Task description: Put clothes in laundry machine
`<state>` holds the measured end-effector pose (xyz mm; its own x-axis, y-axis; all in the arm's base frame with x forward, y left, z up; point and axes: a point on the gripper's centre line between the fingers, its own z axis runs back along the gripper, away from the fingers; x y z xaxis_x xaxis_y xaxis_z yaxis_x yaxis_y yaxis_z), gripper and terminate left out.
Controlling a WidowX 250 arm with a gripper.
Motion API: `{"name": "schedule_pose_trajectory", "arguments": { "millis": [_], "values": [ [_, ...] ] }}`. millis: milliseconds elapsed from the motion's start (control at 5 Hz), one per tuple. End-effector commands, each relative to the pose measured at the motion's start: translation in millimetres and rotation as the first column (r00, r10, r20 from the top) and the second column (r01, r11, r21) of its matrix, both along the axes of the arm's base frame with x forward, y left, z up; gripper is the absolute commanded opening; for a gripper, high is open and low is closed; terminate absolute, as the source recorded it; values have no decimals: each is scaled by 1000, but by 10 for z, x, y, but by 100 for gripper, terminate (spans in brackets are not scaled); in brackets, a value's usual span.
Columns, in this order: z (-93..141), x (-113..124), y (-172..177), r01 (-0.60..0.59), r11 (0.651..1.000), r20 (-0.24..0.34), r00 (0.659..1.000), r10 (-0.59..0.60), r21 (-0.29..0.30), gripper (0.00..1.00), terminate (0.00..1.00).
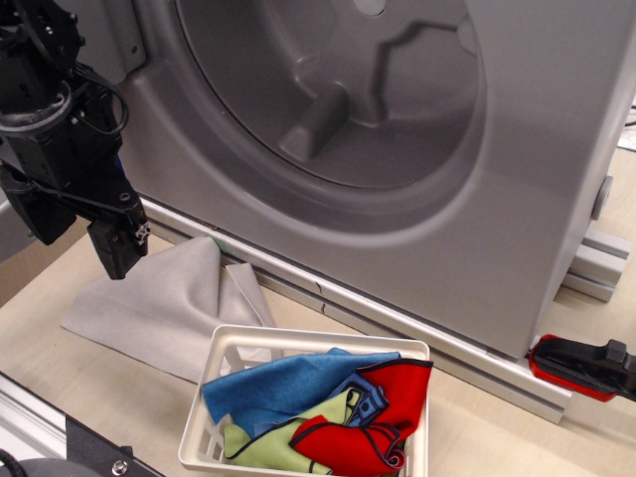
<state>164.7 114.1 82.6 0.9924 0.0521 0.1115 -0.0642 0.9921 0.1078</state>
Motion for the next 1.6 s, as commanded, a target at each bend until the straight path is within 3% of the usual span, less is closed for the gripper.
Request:
{"name": "schedule_pose_trajectory", "arguments": {
  "millis": [0, 200, 400, 600, 800, 1000, 1200, 1400],
  "values": [
    [0, 0, 0, 0, 1000, 0, 1000, 0, 0, 100, 0],
    [-194, 118, -340, 141, 989, 15, 990, -141, -42, 100, 0],
    [-390, 278, -628, 251, 960, 77, 967, -243, -123, 100, 0],
    [-587, 347, -899, 307, 938, 76, 951, -299, -160, 100, 0],
    [-748, 272, -1112, 327, 929, 70, 945, -320, -174, 100, 0],
    [-809, 224, -1215, 278, 938, 64, 960, -271, -207, 100, 0],
    [-866, 221, -1209, 214, 956, 70, 976, -204, -200, 100, 0],
    [-976, 282, -1138, 157, 968, 36, 988, -153, -193, 100, 0]
  ]
}}
